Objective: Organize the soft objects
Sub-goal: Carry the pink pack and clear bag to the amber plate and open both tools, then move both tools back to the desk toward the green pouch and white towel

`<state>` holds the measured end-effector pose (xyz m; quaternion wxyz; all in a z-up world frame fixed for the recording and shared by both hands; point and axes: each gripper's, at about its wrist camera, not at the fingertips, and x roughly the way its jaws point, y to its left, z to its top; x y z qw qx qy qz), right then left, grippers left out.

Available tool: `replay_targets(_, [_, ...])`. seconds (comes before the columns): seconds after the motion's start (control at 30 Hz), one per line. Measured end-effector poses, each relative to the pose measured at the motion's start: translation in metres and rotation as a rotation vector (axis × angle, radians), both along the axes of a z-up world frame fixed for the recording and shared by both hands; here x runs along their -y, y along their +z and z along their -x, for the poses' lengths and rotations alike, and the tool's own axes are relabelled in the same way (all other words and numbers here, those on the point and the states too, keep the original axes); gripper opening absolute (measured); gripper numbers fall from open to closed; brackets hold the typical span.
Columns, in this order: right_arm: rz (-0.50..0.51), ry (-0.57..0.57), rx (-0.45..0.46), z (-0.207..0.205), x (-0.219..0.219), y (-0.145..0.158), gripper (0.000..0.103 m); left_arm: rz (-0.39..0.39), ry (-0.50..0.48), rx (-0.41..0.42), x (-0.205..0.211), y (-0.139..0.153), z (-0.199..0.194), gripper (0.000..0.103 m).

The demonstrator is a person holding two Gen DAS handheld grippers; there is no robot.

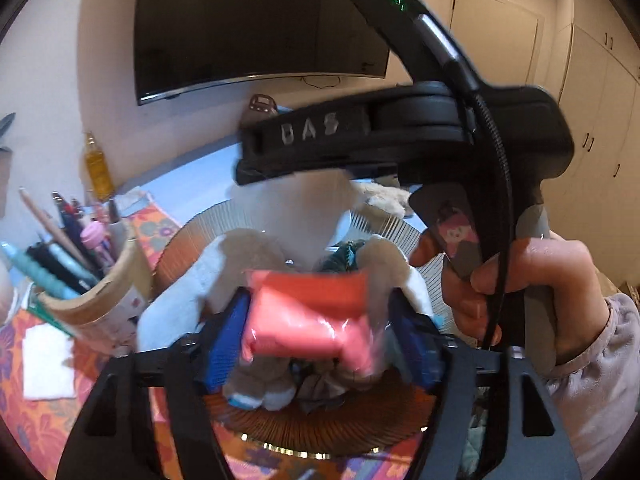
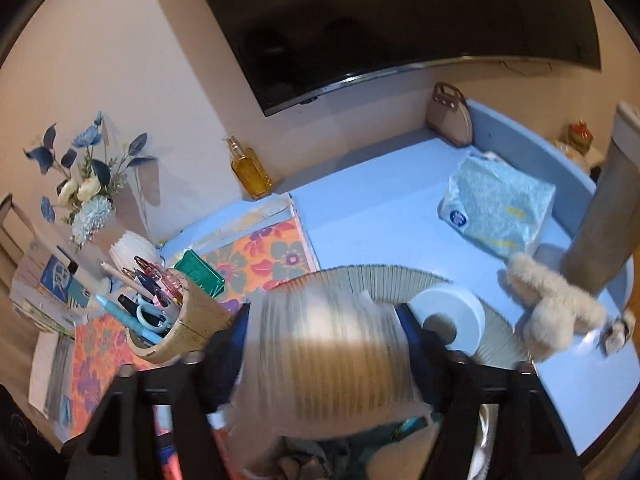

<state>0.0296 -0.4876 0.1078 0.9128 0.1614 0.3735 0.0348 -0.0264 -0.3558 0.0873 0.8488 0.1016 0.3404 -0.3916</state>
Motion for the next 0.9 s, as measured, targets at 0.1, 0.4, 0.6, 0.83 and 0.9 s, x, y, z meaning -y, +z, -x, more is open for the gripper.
replay_targets(0.1, [-0.015,-0.024,0.016,0.001,0.01,0.0,0.097,0.006,0.023,0.017,0.0,0.001,-0.002,0.098])
replay_targets(0.4, [-0.07,-0.106,0.117,0.031,0.004,0.013,0.097,-0.003,0.015,0.008,-0.034,0.008,-0.01,0.102])
replay_targets(0.6, [-0.134,-0.069,0.29,0.069,-0.047,0.044,0.097,-0.029,-0.02,-0.006,-0.099,0.037,-0.026,0.102])
replay_targets(0.83, [-0.157,0.059,0.318,0.081,-0.124,0.054,0.098,-0.093,0.18,0.053,-0.206,0.085,-0.078,0.102])
replay_targets(0.9, [-0.129,0.107,0.3,0.076,-0.157,0.048,0.098,-0.113,0.198,0.063,-0.225,0.082,-0.095,0.102])
